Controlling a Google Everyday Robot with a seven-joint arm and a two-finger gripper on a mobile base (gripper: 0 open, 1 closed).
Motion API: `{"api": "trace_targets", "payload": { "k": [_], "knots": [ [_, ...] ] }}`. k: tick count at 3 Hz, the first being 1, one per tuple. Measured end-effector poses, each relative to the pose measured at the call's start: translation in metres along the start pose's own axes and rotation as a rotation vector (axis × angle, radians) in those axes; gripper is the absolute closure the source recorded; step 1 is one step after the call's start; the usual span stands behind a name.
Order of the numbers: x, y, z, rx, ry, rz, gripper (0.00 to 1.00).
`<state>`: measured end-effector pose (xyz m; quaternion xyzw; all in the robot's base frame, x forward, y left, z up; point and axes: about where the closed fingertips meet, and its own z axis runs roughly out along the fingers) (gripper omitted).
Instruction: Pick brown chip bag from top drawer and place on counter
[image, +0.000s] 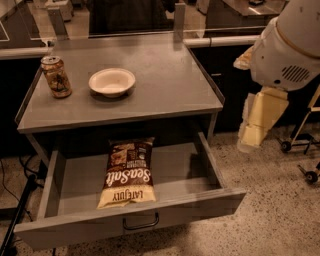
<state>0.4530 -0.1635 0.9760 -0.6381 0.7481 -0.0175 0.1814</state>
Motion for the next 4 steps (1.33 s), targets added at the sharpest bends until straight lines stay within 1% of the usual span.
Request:
{"api": "trace_targets", "payload": {
  "k": [1, 2, 3, 4],
  "knots": [
    [-0.022, -0.006, 0.013, -0.026, -0.042, -0.014, 0.00],
    [-0.022, -0.006, 0.013, -0.026, -0.042, -0.014, 0.00],
    [-0.041, 0.001, 0.046, -0.036, -0.048, -0.039, 0.00],
    [-0.086, 0.005, 0.101, -0.068, -0.044, -0.109, 0.00]
  ]
}}
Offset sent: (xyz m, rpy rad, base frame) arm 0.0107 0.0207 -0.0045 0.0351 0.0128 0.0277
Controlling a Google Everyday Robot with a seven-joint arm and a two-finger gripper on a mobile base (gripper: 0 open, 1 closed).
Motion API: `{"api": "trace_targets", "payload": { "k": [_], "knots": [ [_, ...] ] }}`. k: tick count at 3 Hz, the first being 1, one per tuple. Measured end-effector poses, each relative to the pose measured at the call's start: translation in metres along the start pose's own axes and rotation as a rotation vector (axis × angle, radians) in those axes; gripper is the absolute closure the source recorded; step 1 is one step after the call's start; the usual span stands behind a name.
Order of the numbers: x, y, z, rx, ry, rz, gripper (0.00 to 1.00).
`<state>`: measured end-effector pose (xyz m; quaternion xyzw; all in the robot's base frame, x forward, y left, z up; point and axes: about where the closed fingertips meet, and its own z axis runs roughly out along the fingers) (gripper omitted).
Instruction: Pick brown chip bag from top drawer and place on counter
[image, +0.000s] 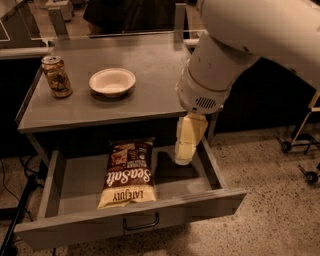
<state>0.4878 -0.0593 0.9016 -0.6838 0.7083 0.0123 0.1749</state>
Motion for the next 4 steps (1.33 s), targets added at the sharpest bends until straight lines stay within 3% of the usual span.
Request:
{"api": "trace_targets", "payload": {
  "k": [1, 2, 3, 4],
  "knots": [
    [0.000, 0.000, 0.000, 0.000, 0.000, 0.000, 0.00],
    [-0.014, 0.003, 0.022, 0.004, -0.005, 0.001, 0.00],
    [-0.032, -0.008, 0.064, 0.006, -0.016, -0.001, 0.00],
    [-0.032, -0.008, 0.065, 0.005, -0.017, -0.001, 0.00]
  ]
}}
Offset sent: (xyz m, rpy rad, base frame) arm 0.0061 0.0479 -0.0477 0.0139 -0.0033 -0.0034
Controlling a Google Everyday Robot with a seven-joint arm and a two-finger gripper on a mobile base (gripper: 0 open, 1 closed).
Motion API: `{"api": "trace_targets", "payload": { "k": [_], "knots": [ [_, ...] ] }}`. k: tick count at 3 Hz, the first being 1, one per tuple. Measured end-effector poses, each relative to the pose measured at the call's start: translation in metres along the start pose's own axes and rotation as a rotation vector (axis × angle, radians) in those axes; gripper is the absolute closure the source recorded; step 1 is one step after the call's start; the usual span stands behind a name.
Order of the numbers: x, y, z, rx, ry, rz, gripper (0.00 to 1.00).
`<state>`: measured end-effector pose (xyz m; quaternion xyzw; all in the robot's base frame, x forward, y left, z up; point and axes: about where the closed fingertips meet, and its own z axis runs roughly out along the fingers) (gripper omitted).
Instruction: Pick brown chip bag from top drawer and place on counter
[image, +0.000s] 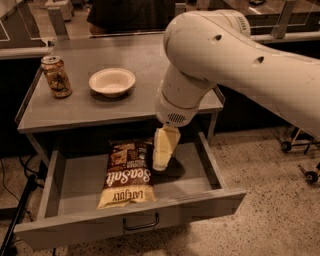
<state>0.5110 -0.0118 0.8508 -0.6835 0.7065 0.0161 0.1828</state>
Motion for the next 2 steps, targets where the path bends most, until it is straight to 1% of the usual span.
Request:
{"api": "trace_targets", "payload": {
  "k": [1, 2],
  "knots": [
    [-0.006, 0.014, 0.015, -0.022, -0.010, -0.001, 0.00],
    [-0.012, 0.022, 0.039, -0.028, -0.001, -0.006, 0.00]
  ]
}}
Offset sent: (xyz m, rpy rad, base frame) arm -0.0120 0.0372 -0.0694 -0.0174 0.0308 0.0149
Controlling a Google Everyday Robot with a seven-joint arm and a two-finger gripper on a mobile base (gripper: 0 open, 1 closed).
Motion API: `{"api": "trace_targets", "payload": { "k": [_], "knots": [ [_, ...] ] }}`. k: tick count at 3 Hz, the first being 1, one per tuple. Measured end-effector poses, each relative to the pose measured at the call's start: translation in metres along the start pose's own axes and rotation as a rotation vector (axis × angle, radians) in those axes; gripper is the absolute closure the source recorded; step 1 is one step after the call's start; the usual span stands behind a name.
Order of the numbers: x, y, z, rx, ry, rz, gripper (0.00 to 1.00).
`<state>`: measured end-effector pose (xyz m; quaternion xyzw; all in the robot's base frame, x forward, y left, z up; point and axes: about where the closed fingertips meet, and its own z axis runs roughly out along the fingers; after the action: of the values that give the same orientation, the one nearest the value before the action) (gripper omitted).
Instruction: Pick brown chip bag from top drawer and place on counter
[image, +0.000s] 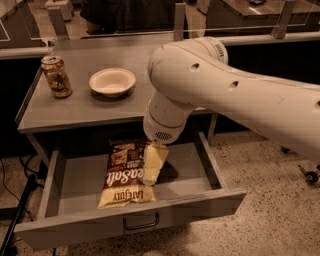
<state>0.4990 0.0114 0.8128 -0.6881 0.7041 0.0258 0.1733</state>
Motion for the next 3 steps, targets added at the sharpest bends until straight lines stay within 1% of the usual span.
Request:
{"api": "trace_targets", "payload": {
  "k": [1, 2, 3],
  "knots": [
    [-0.0093, -0.0081, 0.0314, -0.001, -0.007, 0.005, 0.00],
    [-0.0094, -0.0080, 0.0316, -0.002, -0.007, 0.005, 0.00],
    [-0.0145, -0.0032, 0.0405, -0.016, 0.000, 0.000, 0.00]
  ]
}}
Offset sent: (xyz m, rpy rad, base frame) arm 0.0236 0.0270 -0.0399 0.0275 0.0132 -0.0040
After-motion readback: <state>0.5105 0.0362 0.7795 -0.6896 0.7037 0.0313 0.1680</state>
